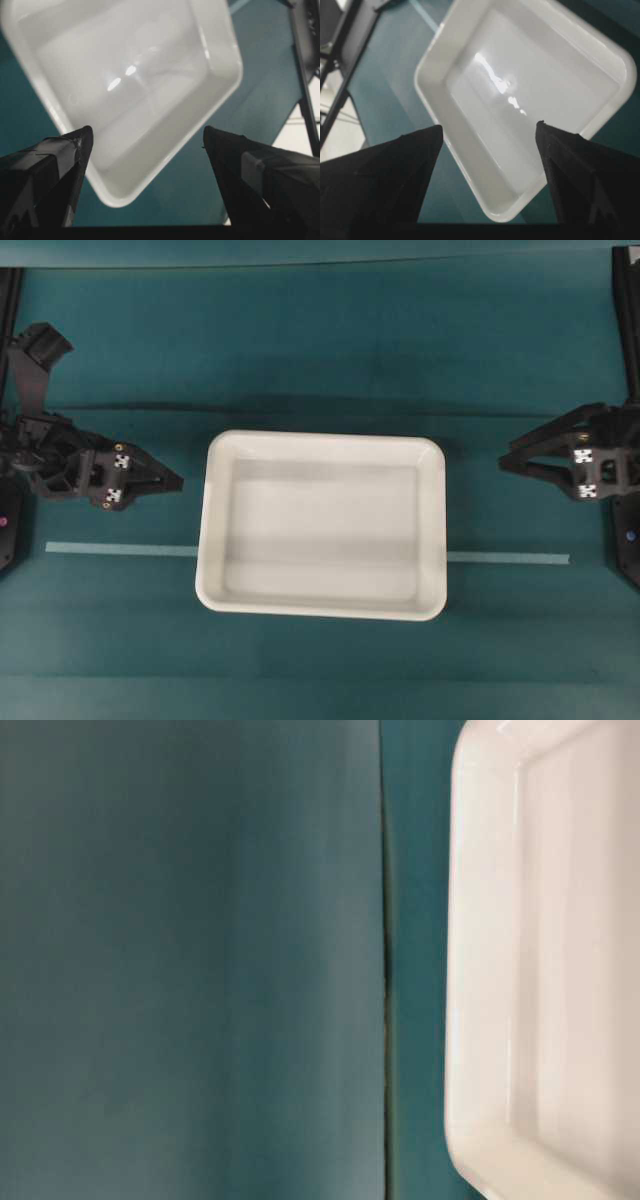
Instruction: Lift the white case with both hands.
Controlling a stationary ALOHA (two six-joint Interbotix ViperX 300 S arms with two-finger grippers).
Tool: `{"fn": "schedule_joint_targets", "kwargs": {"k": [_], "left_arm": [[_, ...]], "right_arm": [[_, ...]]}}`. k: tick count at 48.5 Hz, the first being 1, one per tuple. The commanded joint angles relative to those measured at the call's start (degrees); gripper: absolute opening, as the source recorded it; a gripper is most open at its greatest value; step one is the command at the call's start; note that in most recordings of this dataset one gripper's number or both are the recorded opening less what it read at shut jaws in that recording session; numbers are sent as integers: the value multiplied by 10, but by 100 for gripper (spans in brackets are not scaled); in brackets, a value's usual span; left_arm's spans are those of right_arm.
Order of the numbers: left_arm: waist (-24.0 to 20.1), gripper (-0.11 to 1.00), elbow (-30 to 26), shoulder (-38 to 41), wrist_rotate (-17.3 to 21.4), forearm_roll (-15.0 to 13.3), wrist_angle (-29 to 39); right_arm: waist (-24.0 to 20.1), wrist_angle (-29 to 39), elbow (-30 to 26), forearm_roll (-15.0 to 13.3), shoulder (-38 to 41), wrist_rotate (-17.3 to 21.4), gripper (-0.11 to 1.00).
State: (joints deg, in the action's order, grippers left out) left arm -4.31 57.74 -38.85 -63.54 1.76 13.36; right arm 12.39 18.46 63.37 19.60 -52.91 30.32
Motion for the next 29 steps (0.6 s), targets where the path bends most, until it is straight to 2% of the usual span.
{"fn": "schedule_joint_targets", "kwargs": {"k": [1,10,14,21,29], "left_arm": [[1,94,-20,-6,29,1,-5],[4,94,-31,-31,106,1,-5],[12,94,-33,-42,146,1,-6],[23,94,-33,-61,229,1,-26],[33,94,-30,-83,323,1,-75]], "right_arm": [[1,11,-12,-3,-11,-17,81],[1,44,-29,-5,-59,-78,81],[1,47,-37,-15,-83,-115,81],[0,47,-50,-22,-125,-192,81],[-5,45,-60,-22,-148,-261,81]]}}
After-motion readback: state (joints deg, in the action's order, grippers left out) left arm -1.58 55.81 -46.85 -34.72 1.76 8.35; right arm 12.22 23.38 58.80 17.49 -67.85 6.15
